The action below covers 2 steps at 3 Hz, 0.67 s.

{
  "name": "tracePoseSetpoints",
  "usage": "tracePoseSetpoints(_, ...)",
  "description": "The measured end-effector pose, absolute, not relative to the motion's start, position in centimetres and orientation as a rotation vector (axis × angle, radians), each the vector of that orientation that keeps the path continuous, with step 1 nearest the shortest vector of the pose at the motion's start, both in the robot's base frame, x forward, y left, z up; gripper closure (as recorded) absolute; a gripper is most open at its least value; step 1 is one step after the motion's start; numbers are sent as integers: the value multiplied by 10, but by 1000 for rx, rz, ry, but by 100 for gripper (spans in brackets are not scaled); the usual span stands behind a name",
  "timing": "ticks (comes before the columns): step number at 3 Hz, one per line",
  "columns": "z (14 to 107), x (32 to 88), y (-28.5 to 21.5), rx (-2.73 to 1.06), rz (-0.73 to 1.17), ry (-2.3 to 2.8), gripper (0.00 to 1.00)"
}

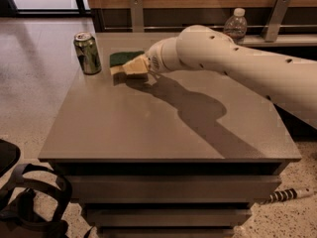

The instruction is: Move sponge near water bottle

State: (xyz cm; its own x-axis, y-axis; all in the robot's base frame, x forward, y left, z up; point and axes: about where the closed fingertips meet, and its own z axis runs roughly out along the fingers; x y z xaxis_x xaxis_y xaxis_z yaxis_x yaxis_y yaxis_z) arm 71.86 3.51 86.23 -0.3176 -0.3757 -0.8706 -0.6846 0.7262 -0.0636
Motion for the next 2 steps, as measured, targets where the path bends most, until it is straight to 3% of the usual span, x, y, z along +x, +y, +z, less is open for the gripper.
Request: tracePoseSetpoints(2,863,717,38,-817,396,1939,59)
